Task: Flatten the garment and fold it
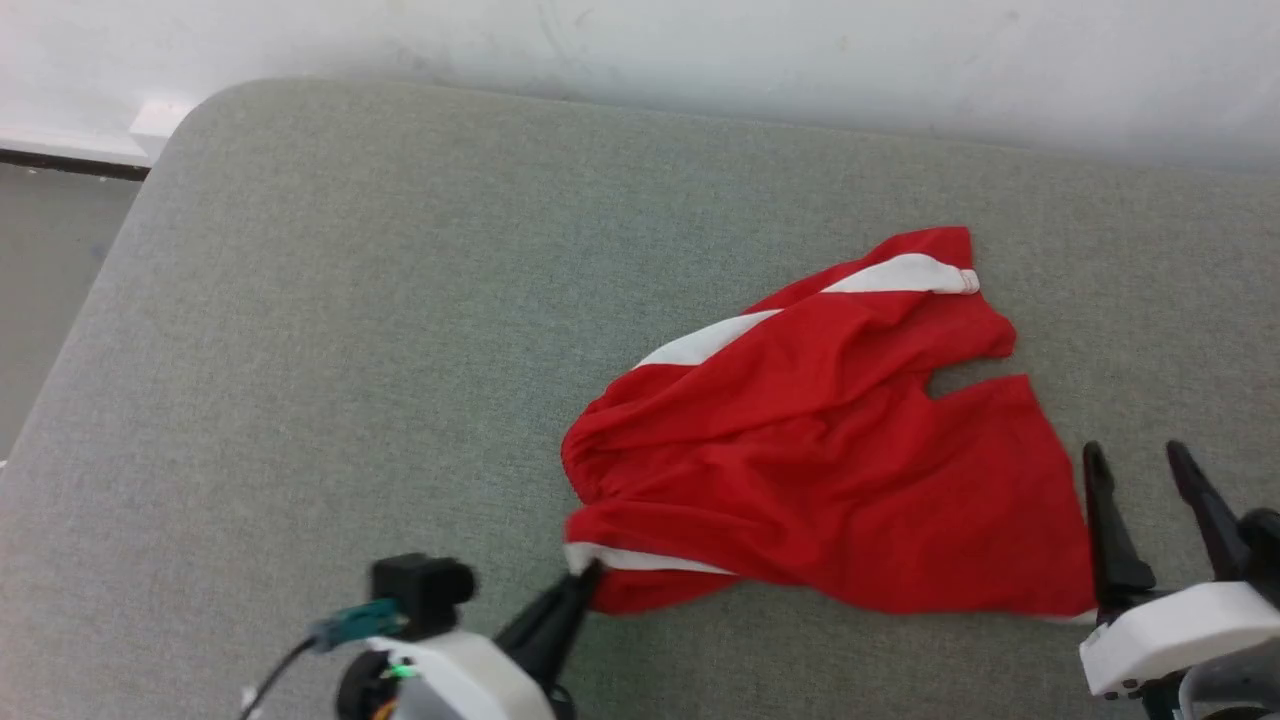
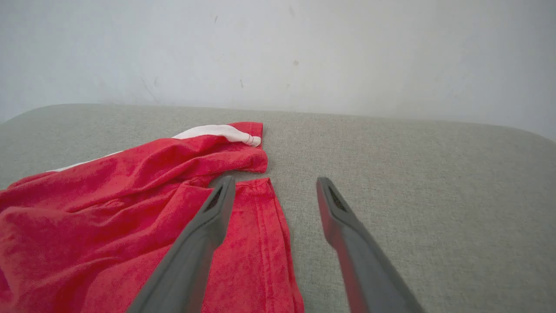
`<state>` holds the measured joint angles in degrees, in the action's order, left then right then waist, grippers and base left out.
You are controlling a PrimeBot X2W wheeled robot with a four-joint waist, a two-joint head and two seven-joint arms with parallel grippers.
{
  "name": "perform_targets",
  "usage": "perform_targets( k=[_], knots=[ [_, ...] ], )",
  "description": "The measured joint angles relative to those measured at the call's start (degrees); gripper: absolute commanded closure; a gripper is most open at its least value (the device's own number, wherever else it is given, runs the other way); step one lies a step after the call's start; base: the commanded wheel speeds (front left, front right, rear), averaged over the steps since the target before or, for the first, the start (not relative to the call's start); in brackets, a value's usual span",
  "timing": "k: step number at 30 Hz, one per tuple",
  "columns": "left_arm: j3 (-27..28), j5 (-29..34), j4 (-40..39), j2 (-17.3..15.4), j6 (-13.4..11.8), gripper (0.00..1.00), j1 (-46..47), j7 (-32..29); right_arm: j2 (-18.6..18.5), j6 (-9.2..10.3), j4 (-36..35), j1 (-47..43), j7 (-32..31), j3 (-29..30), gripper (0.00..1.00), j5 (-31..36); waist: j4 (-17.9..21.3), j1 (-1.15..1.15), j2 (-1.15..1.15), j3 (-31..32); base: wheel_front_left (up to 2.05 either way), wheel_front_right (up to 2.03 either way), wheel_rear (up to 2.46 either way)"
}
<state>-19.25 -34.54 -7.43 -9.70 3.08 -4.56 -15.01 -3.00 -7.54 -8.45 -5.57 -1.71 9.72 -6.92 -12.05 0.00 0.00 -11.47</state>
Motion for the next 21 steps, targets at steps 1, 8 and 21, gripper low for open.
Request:
perform_targets(
  k=[1,8,21],
  knots=[
    [0.8,-0.3,-0.4,-0.5,-0.3,1.0,-0.4,0.4,0.0,0.0,-0.2,0.0,-1.8,-0.2,0.0,0.0,-0.1,0.0,0.0,-0.1,0.0,0.0,0.0],
    [2.2,-1.1,-1.8,-1.3,-0.6,1.0,-1.1,0.9,0.1,0.0,-4.3,-3.2,-19.2,-2.2,0.0,0.8,-0.6,0.0,0.0,-0.9,0.0,0.0,0.0],
    [0.8,-1.2,-0.9,-0.3,-0.5,1.0,0.3,2.0,0.1,0.0,-9.2,-8.3,-27.9,-2.5,0.0,0.7,0.0,0.0,0.0,-3.4,0.0,0.0,0.0]
  ],
)
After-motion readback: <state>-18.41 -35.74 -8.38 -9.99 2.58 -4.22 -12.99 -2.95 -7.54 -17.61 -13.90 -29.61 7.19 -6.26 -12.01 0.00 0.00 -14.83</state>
